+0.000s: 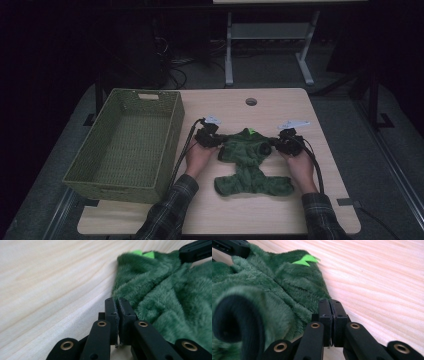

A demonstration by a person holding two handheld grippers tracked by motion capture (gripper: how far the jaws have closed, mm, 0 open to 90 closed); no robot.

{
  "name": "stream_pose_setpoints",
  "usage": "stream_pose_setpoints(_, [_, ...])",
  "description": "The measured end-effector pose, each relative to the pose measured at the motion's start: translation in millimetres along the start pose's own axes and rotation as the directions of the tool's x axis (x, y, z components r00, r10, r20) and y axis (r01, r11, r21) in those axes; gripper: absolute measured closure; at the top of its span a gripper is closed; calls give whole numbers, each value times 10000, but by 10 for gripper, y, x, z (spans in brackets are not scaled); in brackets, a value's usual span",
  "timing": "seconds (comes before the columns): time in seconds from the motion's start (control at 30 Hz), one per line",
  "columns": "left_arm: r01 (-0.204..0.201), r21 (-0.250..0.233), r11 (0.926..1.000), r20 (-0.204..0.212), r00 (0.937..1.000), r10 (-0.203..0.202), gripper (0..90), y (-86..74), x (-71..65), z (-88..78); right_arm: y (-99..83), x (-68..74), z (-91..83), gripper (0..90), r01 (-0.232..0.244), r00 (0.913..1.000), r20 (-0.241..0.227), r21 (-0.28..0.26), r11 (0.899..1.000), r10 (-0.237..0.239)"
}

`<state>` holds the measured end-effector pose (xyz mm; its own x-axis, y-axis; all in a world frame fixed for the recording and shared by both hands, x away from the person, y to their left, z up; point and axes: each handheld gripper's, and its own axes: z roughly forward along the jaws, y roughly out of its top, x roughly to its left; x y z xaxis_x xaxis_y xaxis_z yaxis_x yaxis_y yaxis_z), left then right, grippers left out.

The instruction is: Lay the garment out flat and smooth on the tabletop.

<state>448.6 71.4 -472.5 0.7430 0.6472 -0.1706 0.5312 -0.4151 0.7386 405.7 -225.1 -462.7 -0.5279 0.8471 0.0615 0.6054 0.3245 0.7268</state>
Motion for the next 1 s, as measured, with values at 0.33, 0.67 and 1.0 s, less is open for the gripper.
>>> stream_pose_setpoints(0.33, [131, 59, 9999, 54, 9999, -131, 667, 63, 35, 6, -33, -47, 65, 826, -41, 9999, 134, 7, 10000, 41])
stream_pose_setpoints(0.67, [-227, -245, 9994, 519, 9984, 240, 488, 113, -25, -290, 44, -114, -281, 621, -366, 9993, -99, -447, 9983, 362])
stream_pose_setpoints(1.0, [-800, -167, 9967, 709, 9942, 810, 334, 24, -232, -537, 7, -6, -521, 499, -225, 9997, -33, -320, 9992, 224])
